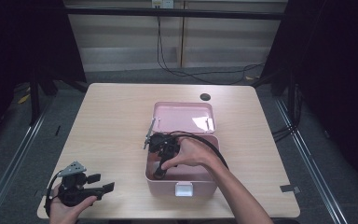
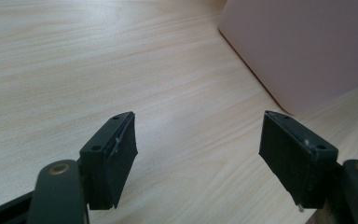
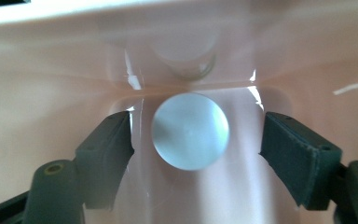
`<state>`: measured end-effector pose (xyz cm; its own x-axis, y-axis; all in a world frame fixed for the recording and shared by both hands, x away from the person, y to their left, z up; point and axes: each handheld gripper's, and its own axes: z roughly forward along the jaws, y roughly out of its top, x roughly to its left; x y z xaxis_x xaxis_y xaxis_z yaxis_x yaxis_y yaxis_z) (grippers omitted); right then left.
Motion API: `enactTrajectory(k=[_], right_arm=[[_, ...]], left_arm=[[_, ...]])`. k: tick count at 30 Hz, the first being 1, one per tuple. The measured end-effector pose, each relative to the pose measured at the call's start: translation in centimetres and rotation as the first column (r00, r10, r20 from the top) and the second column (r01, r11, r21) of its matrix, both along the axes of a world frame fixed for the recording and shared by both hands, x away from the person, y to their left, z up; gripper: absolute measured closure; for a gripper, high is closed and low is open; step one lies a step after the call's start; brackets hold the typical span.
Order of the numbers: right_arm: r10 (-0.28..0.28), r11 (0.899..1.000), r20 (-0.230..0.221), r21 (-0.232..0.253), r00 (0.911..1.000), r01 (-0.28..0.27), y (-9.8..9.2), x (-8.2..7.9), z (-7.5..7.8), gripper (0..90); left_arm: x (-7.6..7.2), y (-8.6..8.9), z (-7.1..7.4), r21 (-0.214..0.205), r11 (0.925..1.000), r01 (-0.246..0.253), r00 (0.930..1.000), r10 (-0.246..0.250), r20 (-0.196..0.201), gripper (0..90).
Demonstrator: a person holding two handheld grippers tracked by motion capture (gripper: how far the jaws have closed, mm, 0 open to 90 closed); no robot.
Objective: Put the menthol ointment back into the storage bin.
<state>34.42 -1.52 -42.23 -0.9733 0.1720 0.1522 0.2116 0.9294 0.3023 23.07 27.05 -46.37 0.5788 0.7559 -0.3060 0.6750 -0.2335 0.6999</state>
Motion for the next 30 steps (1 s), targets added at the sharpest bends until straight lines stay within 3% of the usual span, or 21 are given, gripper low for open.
enactTrajectory(k=[17, 21, 26, 30], right_arm=[[-0.067, 0.995, 0.046, 0.081, 0.9967, 0.064, -3.0, -1.0, 2.4, 23.6], [-0.131, 0.985, 0.069, 0.126, 0.9890, 0.121, -4.1, -1.2, 3.0, 25.0], [-0.162, 0.976, 0.077, 0.156, 0.9837, 0.149, -5.0, -1.5, 3.5, 25.4], [-0.202, 0.963, 0.112, 0.206, 0.9730, 0.176, -6.3, -1.8, 3.9, 26.3]], left_arm=[[0.0, 0.0, 0.0, 0.001, 1.0000, -0.001, 1.0000, 0.001, -0.001, 26.7], [0.0, 0.0, 0.0, 0.002, 1.0000, -0.002, 1.0000, 0.002, -0.002, 26.6], [0.0, 0.0, 0.0, 0.003, 1.0000, -0.002, 1.0000, 0.002, -0.002, 26.5], [0.1, 0.1, 0.0, 0.003, 1.0000, 0.000, 1.0000, 0.000, -0.002, 26.4]])
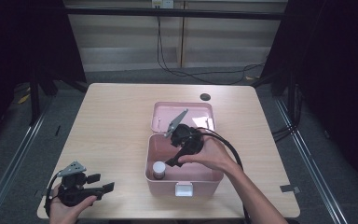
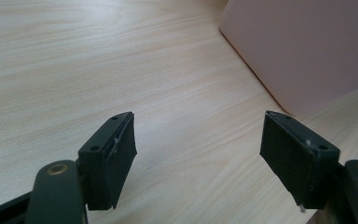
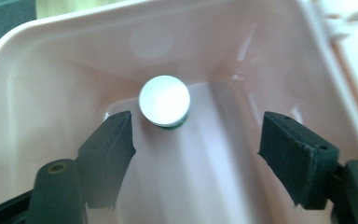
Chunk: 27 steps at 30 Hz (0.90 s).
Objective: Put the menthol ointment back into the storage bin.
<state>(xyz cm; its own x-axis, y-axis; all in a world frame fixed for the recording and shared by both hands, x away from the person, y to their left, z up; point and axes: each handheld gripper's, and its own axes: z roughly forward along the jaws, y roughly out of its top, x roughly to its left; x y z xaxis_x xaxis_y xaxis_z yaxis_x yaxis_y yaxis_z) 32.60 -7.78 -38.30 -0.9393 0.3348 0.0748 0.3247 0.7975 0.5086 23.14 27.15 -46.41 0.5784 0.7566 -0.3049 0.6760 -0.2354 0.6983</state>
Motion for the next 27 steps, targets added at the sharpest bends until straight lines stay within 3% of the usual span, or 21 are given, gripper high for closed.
enactTrajectory(k=[1, 3, 8, 11, 14, 15, 16, 23, 25, 27], right_arm=[[-0.029, 0.999, 0.024, 0.026, 0.9993, 0.028, -0.9, -0.1, 0.1, 24.9], [-0.032, 0.999, 0.033, 0.040, 0.9989, 0.031, -1.4, -0.1, 0.2, 25.3], [-0.102, 0.990, 0.075, 0.105, 0.9920, 0.094, -3.6, -1.0, 1.1, 24.9], [-0.163, 0.975, 0.093, 0.167, 0.9822, 0.146, -5.1, -1.4, 1.4, 25.1], [-0.203, 0.966, 0.100, 0.185, 0.9739, 0.183, -6.3, -1.9, 1.2, 25.2], [-0.231, 0.958, 0.107, 0.201, 0.9671, 0.206, -7.2, -2.2, 1.2, 25.2], [-0.231, 0.958, 0.107, 0.201, 0.9671, 0.206, -7.2, -2.2, 1.2, 25.2], [-0.326, 0.914, 0.121, 0.294, 0.9374, 0.280, -10.2, -3.8, 1.6, 25.3], [-0.363, 0.893, 0.130, 0.332, 0.9227, 0.305, -11.3, -4.5, 1.8, 25.5], [-0.379, 0.884, 0.138, 0.346, 0.9149, 0.314, -11.9, -4.9, 1.8, 25.6]], left_arm=[[0.0, 0.0, 0.0, 0.000, 1.0000, -0.001, 1.0000, 0.001, -0.001, 26.4], [0.0, -0.1, 0.0, 0.000, 1.0000, -0.002, 1.0000, 0.002, -0.001, 26.4], [-0.1, -0.2, 0.0, 0.006, 1.0000, 0.001, 1.0000, -0.001, -0.003, 26.4], [-0.1, -0.1, -0.1, 0.001, 1.0000, -0.004, 1.0000, 0.004, -0.004, 26.4], [-0.2, -0.1, 0.0, 0.005, 1.0000, -0.001, 1.0000, 0.001, -0.003, 26.4], [-0.2, 0.0, 0.0, 0.005, 1.0000, -0.003, 1.0000, 0.003, -0.001, 26.5], [-0.2, 0.0, 0.0, 0.006, 1.0000, -0.005, 1.0000, 0.005, 0.000, 26.5], [-0.2, 0.0, 0.0, 0.009, 0.9999, -0.007, 1.0000, 0.007, 0.001, 26.5], [-0.2, 0.0, 0.0, 0.006, 0.9999, -0.011, 0.9999, 0.011, -0.001, 26.4], [-0.2, 0.0, 0.0, 0.007, 0.9999, -0.012, 0.9999, 0.012, 0.000, 26.4]])
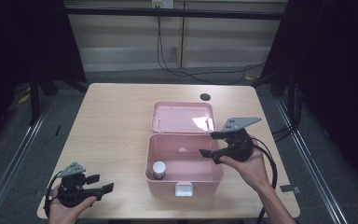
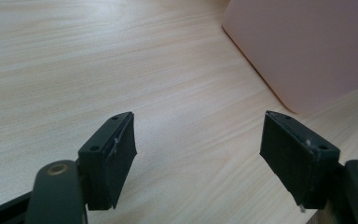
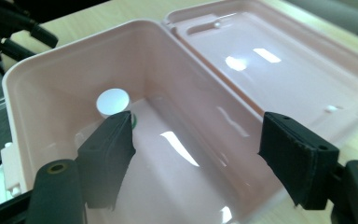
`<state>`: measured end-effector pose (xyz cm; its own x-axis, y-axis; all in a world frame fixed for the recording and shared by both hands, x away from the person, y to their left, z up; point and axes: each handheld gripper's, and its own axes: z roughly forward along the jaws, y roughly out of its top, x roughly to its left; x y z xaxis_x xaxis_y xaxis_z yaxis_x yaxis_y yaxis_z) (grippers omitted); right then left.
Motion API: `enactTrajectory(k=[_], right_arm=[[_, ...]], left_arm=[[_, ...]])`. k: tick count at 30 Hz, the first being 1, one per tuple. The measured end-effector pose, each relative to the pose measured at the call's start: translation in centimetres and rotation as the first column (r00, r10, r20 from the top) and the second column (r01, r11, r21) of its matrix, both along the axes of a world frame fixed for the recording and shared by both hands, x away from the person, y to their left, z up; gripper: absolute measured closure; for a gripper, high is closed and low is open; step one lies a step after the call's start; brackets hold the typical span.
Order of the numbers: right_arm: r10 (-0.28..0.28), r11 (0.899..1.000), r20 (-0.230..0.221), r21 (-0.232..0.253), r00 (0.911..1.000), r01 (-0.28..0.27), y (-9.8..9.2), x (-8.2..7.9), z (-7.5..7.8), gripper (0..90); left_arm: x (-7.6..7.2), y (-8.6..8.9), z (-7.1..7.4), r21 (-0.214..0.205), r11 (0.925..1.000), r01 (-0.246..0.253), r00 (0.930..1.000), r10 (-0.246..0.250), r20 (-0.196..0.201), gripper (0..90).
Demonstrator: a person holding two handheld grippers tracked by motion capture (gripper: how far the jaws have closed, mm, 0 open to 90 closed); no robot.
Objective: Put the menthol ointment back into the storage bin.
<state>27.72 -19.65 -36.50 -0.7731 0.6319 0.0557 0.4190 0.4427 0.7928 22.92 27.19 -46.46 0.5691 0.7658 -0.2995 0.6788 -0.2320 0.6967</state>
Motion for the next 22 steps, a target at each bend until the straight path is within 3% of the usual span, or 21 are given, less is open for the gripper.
enactTrajectory(k=[4, 8, 11, 12, 18, 22], right_arm=[[-0.049, 0.998, 0.018, 0.027, 0.9987, 0.048, -1.7, -1.1, -0.2, 25.9], [-0.096, 0.995, 0.007, 0.031, 0.9953, 0.096, -3.3, -2.1, -0.9, 26.5], [-0.135, 0.987, 0.017, 0.087, 0.9907, 0.133, -4.6, -3.1, -1.7, 30.3], [-0.185, 0.979, 0.033, 0.097, 0.9823, 0.181, -5.3, -3.7, -2.1, 28.9], [-0.240, 0.964, 0.025, 0.120, 0.9704, 0.236, -7.2, -5.0, -3.3, 28.9], [-0.323, 0.936, 0.014, 0.154, 0.9464, 0.317, -9.1, -5.7, -4.7, 26.5]], left_arm=[[0.0, 0.0, 0.0, -0.001, 1.0000, 0.000, 1.0000, 0.000, -0.001, 26.5], [0.1, 0.0, 0.0, 0.003, 1.0000, 0.004, 1.0000, -0.004, -0.003, 26.5], [0.0, 0.1, 0.0, -0.009, 1.0000, -0.002, 1.0000, 0.002, -0.002, 26.4], [0.0, 0.1, 0.0, -0.006, 1.0000, -0.006, 1.0000, 0.006, -0.002, 26.4], [0.0, 0.1, 0.0, -0.003, 1.0000, -0.002, 1.0000, 0.002, -0.002, 26.4], [0.0, 0.1, 0.0, 0.001, 1.0000, -0.005, 1.0000, 0.005, -0.005, 26.5]])
